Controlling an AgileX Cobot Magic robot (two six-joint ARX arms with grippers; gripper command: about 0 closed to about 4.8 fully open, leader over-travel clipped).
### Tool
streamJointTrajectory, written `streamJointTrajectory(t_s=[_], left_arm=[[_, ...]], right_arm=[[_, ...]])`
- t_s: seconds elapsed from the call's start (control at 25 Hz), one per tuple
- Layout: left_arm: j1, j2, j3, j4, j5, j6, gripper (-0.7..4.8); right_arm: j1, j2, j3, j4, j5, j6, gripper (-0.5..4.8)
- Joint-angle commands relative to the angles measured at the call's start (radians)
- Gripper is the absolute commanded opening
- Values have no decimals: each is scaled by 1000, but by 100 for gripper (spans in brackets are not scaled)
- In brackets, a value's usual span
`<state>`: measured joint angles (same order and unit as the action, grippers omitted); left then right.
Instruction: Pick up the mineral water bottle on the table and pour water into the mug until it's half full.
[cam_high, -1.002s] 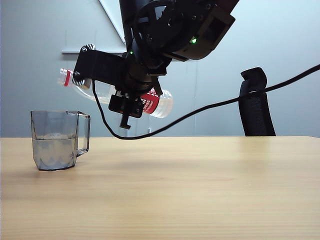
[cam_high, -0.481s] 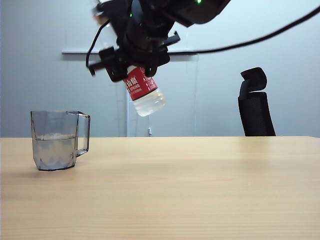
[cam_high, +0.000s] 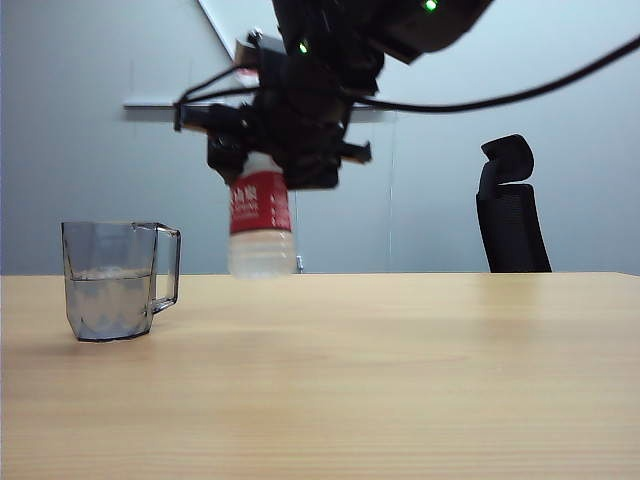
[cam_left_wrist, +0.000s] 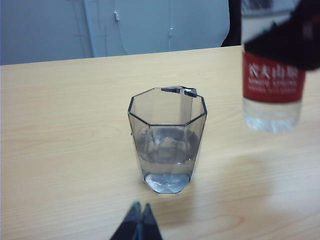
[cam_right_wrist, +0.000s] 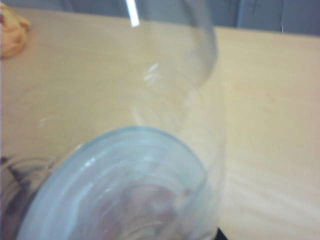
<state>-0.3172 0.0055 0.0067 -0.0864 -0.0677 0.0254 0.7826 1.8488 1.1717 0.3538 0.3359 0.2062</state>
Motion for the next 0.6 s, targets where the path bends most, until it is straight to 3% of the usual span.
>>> streamJointTrajectory(t_s=[0.04, 0.28, 0.6], left_arm=[[-1, 0, 2, 13, 1, -3, -2], [-1, 0, 2, 13, 1, -3, -2], [-1, 0, 2, 13, 1, -3, -2]], right_arm=[[1, -27, -76, 147, 1, 45, 261], [0, -45, -298, 465, 4, 53, 260], [0, -44, -386, 545, 37, -17, 261]])
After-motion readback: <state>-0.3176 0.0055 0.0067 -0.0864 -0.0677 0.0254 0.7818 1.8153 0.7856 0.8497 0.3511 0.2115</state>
